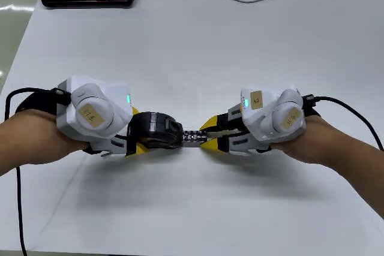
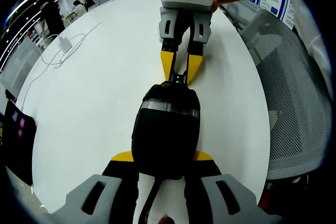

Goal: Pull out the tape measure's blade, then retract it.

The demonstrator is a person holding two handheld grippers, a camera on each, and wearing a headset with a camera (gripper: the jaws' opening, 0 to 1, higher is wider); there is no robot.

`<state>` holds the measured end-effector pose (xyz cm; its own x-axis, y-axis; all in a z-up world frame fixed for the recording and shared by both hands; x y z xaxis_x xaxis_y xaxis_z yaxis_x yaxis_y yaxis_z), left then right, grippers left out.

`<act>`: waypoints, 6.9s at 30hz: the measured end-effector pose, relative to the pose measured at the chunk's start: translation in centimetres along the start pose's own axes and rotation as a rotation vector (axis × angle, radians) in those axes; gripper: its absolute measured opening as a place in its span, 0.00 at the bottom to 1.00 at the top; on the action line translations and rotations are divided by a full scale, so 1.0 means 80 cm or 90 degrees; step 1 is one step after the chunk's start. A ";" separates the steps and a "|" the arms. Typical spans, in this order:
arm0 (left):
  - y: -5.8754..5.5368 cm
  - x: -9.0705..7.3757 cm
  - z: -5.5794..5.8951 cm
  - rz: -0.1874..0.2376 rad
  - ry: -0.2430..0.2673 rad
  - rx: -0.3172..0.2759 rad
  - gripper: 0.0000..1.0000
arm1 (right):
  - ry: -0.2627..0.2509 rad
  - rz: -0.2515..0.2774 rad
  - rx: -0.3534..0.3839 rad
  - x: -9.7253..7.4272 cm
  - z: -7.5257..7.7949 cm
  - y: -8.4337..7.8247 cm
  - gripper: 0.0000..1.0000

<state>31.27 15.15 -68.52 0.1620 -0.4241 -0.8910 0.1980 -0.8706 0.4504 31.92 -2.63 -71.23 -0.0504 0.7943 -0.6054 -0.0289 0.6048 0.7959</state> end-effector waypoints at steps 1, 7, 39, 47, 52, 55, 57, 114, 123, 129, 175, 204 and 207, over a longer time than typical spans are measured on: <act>0.000 0.000 0.000 0.000 0.000 0.000 0.28 | -0.001 -0.001 0.000 -0.002 0.000 -0.001 0.11; 0.001 0.000 0.001 0.000 0.001 -0.001 0.28 | -0.001 -0.003 0.000 -0.009 -0.001 -0.005 0.10; 0.001 0.000 0.001 -0.006 0.001 0.002 0.28 | -0.014 -0.024 0.022 -0.048 -0.005 -0.033 0.10; 0.001 0.000 0.001 -0.007 0.001 0.002 0.28 | -0.017 -0.031 0.025 -0.058 -0.006 -0.040 0.10; 0.001 0.000 0.001 -0.008 0.001 0.004 0.28 | -0.019 -0.035 0.029 -0.064 -0.007 -0.044 0.10; 0.001 0.000 0.001 -0.009 0.001 0.004 0.28 | -0.021 -0.036 0.033 -0.068 -0.007 -0.046 0.10; 0.002 0.000 0.002 -0.009 0.001 0.004 0.28 | -0.022 -0.036 0.036 -0.071 -0.009 -0.046 0.10; 0.003 -0.001 0.003 -0.017 0.003 0.007 0.28 | -0.034 -0.081 0.044 -0.131 -0.017 -0.081 0.09; 0.002 -0.001 0.002 -0.019 0.004 0.007 0.28 | -0.037 -0.086 0.049 -0.140 -0.017 -0.090 0.09; 0.002 -0.001 0.002 -0.021 0.005 0.008 0.28 | -0.039 -0.090 0.052 -0.147 -0.018 -0.095 0.09; 0.004 -0.001 0.003 -0.026 0.007 0.011 0.28 | -0.046 -0.133 0.058 -0.192 -0.024 -0.124 0.09; 0.007 0.000 0.003 -0.028 0.009 0.013 0.29 | -0.055 -0.147 0.079 -0.190 -0.024 -0.120 0.12; 0.006 0.000 0.003 -0.027 0.010 0.014 0.29 | -0.054 -0.148 0.079 -0.190 -0.024 -0.120 0.12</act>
<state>31.16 14.64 -68.31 0.1697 -0.3822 -0.9084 0.1839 -0.8933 0.4102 31.07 -20.63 -69.66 0.0270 0.6316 -0.7748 0.0921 0.7702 0.6311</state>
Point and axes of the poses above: the centre of the closed fingertips' face, and the gripper's own axes: x roughly forward along the fingers, z roughly to its right, y roughly out of its top, the point moved 7 cm from there along -x, roughly backward along the fingers, and after that the axes turned 1 degree about -z, right-handed, at the moved point
